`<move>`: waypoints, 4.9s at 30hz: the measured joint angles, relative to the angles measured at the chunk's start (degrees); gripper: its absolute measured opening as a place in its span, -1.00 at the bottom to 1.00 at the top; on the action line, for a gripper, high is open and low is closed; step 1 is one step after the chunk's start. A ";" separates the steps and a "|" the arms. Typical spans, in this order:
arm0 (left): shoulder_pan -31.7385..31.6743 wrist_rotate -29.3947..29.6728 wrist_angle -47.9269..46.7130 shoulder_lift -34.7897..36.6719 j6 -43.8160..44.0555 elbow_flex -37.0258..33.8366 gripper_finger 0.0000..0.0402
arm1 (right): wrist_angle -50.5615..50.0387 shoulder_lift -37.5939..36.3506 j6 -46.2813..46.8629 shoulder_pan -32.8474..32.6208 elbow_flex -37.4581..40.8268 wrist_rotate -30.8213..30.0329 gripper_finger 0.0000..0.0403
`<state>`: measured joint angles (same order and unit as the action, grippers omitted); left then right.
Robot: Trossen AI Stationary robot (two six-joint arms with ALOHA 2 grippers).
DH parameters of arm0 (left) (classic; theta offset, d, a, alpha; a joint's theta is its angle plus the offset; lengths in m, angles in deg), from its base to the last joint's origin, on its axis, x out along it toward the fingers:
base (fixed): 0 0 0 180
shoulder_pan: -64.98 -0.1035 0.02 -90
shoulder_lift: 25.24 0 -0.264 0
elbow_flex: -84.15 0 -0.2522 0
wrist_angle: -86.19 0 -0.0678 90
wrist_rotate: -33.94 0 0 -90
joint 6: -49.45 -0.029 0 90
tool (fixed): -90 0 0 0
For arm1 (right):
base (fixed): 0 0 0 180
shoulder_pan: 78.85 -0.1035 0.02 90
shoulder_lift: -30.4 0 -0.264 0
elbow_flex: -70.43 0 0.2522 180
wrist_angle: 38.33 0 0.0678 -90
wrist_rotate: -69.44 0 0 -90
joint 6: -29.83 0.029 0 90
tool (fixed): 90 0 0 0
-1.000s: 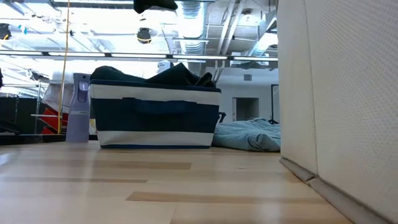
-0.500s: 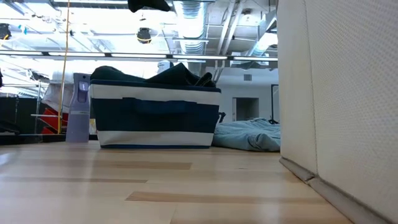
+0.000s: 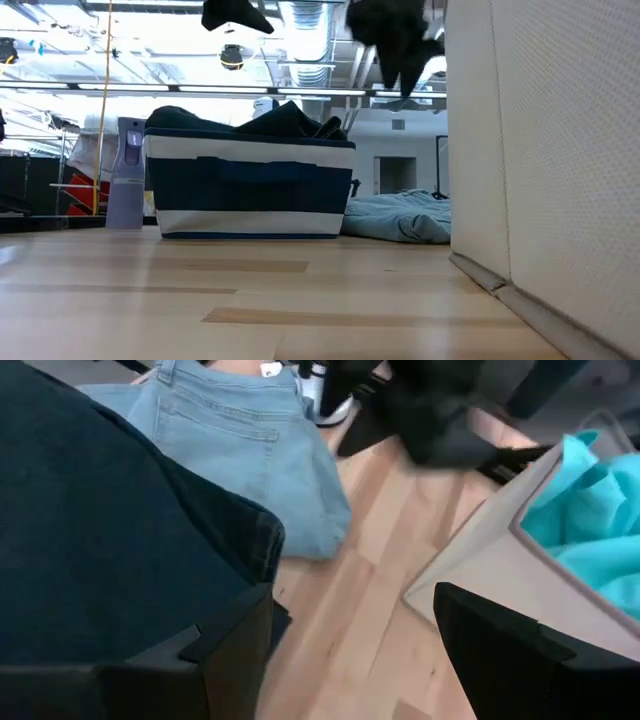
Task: Sort clothes
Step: Put the blue pants into the white laundry organizer
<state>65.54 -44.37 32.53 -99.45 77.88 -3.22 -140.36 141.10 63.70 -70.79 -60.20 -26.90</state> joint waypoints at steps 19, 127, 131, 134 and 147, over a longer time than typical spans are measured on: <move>0.08 2.09 2.14 0.02 2.47 0.00 0.35 | 24.36 -7.37 1.87 2.78 32.78 1.85 0.21; 0.17 3.60 12.83 -10.21 -21.66 -0.57 0.35 | 50.04 -46.15 4.06 6.33 49.76 9.53 -1.00; 0.13 3.60 14.11 -10.21 -21.30 -0.57 0.35 | 51.58 -48.92 2.77 6.33 49.76 9.43 -1.00; 0.06 3.60 14.16 -10.21 -20.19 -0.57 0.35 | 51.41 -51.18 1.26 6.33 49.76 9.43 -1.00; -0.20 3.62 15.10 -10.23 -17.15 0.98 0.35 | 58.23 -61.44 -8.07 4.77 49.76 9.26 -1.00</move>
<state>65.34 -40.75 47.63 -109.68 60.73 -2.24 -82.13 79.66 55.63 -66.02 -10.44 -17.64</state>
